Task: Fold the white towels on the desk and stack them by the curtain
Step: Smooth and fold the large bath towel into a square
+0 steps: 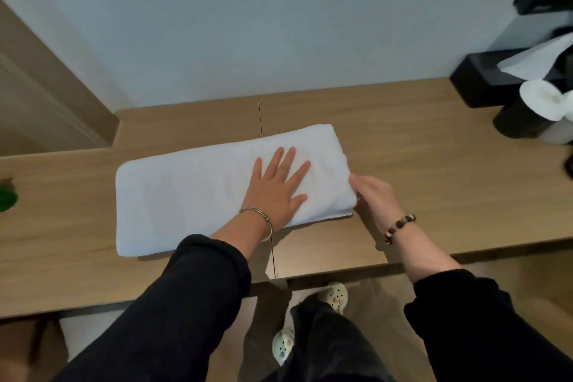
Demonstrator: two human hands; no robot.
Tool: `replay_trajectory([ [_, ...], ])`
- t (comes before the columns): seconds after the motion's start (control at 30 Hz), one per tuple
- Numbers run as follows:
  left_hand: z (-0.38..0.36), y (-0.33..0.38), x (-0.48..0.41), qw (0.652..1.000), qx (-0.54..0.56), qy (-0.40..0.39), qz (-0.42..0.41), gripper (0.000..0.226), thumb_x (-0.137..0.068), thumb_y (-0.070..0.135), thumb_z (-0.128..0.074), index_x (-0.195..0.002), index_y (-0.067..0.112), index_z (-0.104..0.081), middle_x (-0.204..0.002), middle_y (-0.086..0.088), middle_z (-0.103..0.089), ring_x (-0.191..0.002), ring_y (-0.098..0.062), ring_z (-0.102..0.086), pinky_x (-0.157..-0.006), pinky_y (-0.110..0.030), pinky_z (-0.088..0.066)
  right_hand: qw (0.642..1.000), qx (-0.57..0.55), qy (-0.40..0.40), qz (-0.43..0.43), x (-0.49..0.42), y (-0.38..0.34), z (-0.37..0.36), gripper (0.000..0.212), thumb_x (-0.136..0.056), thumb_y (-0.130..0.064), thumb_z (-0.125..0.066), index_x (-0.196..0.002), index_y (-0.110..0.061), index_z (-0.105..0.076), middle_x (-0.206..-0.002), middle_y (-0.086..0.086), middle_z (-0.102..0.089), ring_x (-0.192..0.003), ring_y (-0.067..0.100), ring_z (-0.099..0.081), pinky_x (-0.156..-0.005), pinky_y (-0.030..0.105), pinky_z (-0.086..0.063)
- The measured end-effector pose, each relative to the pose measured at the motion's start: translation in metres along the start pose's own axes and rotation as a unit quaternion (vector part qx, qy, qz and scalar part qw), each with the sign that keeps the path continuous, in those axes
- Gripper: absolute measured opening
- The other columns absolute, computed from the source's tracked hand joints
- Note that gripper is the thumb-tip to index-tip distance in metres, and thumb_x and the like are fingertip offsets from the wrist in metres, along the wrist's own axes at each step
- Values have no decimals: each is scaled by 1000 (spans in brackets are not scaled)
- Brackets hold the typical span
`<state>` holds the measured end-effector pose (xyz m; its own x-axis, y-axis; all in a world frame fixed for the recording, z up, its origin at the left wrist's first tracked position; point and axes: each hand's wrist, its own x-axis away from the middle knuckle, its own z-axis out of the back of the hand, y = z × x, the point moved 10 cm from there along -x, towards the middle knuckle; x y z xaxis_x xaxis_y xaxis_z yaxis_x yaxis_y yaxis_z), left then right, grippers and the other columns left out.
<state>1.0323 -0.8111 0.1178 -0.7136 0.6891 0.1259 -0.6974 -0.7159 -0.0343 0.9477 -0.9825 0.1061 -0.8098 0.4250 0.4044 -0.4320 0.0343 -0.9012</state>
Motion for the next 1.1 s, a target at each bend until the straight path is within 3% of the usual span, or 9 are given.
replay_trajectory([
  [0.17, -7, -2, -1, 1000, 6, 14, 15, 66, -87, 57, 6, -149, 34, 14, -158, 0, 19, -144, -23, 22, -113, -51, 10, 988, 150, -5, 46, 6, 7, -9, 7, -89, -30, -63, -86, -24, -63, -101, -1, -52, -87, 11, -53, -73, 17, -40],
  [0.33, -7, -5, -3, 999, 39, 25, 19, 67, -87, 59, 7, -149, 35, 11, -158, 6, 19, -144, -18, 21, -112, -46, 14, 999, -2, -15, -37, 3, 35, -11, 11, -90, -12, -62, -85, -21, -67, -118, 14, -58, -108, 31, -57, -96, 45, -48],
  [0.4, -7, -6, -4, 998, 49, 26, 22, 67, -87, 59, 7, -149, 34, 13, -155, 9, 23, -144, -17, 22, -112, -45, 15, 999, -26, -7, -45, 3, 39, -11, 15, -91, -8, -60, -85, -18, -68, -120, 18, -59, -109, 33, -58, -98, 47, -47],
  [0.57, -8, -6, -5, 998, 45, 26, 27, 67, -87, 58, 6, -148, 33, 15, -157, 6, 21, -144, -18, 22, -113, -46, 12, 996, 4, 54, -69, 7, 39, -4, 17, -92, -23, -59, -78, -18, -65, -93, 12, -68, -79, 21, -61, -71, 36, -49],
  [0.63, -8, -6, -5, 998, 39, 29, 29, 67, -87, 57, 6, -149, 31, 15, -158, 4, 20, -144, -19, 21, -114, -47, 11, 991, 51, 55, -109, 3, 34, -10, 34, -89, -43, -52, -83, -10, -59, -81, 12, -66, -64, 22, -60, -55, 32, -46],
  [0.73, -7, -4, -5, 999, 33, 28, 29, 68, -87, 57, 7, -149, 30, 16, -158, 2, 20, -144, -21, 20, -114, -48, 11, 978, 79, 60, -186, 3, 34, -23, 62, -79, -65, -52, -108, -10, -48, -89, 14, -68, -54, 21, -61, -41, 22, -45],
  [0.8, -7, -4, -4, 999, 29, 30, 27, 68, -87, 56, 6, -149, 30, 15, -158, 1, 20, -144, -22, 20, -114, -48, 10, 975, 53, 95, -193, 3, 33, -24, 64, -77, -64, -58, -110, -10, -49, -92, 13, -67, -54, 20, -61, -37, 18, -41],
  [0.93, -6, -5, -2, 998, 47, 39, 16, 66, -90, 56, 0, -150, 31, 11, -157, 3, 19, -145, -21, 18, -114, -48, 9, 983, -17, 112, -147, 0, 35, -21, 33, -82, -41, -68, -93, -11, -59, -79, 3, -65, -53, 12, -61, -36, 16, -39],
  [1.1, -7, -5, 0, 997, 54, 46, 6, 67, -89, 59, -2, -150, 33, 11, -151, 8, 26, -145, -18, 19, -113, -44, 14, 992, -64, 47, -94, -1, 38, -24, 39, -86, -32, -68, -113, -6, -56, -96, 8, -66, -66, 15, -62, -49, 28, -49],
])
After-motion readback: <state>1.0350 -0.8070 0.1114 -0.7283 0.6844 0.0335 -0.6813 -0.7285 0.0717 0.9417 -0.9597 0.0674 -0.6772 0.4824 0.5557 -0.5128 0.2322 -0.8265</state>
